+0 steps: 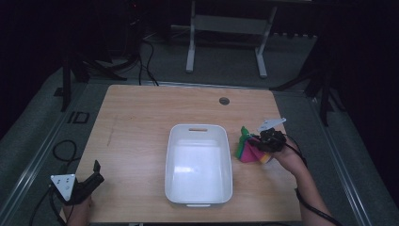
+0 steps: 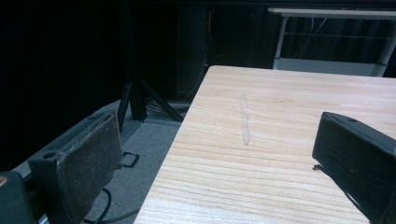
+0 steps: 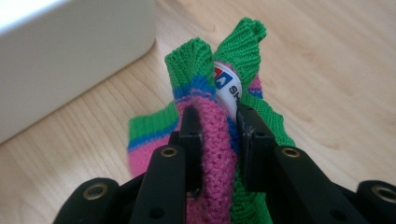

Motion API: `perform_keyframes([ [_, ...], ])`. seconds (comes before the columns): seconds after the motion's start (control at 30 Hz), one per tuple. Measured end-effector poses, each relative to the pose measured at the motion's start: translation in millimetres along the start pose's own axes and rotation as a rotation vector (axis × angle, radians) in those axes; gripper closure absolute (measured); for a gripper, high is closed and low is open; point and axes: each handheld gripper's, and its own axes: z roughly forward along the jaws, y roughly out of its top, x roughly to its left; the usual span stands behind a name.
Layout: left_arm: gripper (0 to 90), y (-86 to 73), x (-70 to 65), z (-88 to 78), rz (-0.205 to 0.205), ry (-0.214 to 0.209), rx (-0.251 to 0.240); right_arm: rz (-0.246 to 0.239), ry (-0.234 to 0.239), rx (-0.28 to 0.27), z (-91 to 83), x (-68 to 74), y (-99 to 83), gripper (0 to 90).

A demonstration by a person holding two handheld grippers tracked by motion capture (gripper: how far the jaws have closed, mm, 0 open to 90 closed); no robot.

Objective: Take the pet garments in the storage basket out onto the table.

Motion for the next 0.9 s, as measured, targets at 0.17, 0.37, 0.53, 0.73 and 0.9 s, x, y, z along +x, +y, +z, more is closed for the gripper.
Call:
perform_keyframes([
  [0.17, 1.8, 0.0, -0.1, 0.0, 0.002, 0.000, 0.000, 0.021, -0.008, 0.017, 18.1, -0.1, -6.0, 74.1],
  [0.37, 1.8, -0.1, -0.3, 0.0, 0.003, -0.001, -0.002, 0.042, -0.014, 0.026, 37.7, 1.0, -11.8, 73.5],
  [0.53, 1.9, -0.1, -0.5, 0.1, 0.006, -0.002, -0.002, 0.059, -0.012, 0.040, 53.1, 5.3, -15.3, 72.0],
  [0.73, 1.9, -0.1, -0.6, 0.0, 0.008, -0.002, -0.003, 0.094, -0.020, 0.014, 61.5, 7.6, -10.6, 69.1],
  [0.9, 1.9, 0.0, -0.2, 0.0, 0.001, -0.002, -0.002, 0.070, -0.027, 0.026, 54.1, 9.8, -7.2, 49.6],
])
